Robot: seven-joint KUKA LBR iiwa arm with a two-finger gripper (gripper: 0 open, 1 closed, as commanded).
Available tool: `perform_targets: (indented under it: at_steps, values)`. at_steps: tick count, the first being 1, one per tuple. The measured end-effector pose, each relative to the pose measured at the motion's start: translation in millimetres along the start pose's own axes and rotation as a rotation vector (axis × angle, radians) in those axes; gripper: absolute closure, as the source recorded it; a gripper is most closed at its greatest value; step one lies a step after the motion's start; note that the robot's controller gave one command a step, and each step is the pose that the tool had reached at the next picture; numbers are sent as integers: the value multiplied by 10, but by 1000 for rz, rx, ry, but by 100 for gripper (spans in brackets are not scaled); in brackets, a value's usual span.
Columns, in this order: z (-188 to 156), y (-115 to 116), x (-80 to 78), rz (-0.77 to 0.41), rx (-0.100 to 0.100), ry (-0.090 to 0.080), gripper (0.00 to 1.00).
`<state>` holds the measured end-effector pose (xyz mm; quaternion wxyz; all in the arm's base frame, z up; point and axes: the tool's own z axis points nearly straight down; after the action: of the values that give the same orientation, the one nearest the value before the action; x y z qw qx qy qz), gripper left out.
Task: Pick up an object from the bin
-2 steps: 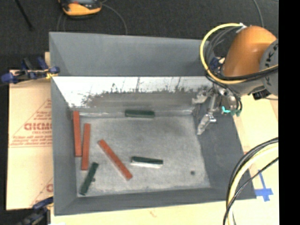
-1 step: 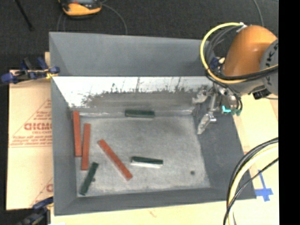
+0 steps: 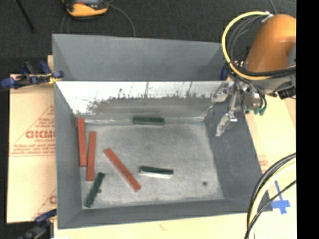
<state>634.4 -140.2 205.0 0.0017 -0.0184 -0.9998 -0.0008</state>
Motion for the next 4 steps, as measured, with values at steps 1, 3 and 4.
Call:
perform_targets:
  at_steps: [1, 3, 4]
  values:
    - [-558, 8, 100, 38, 5, -23, 0]
    - [233, 785, 242, -24, -3, -8, 0]
    - [762, 869, 293, -64, 4, -13, 0]
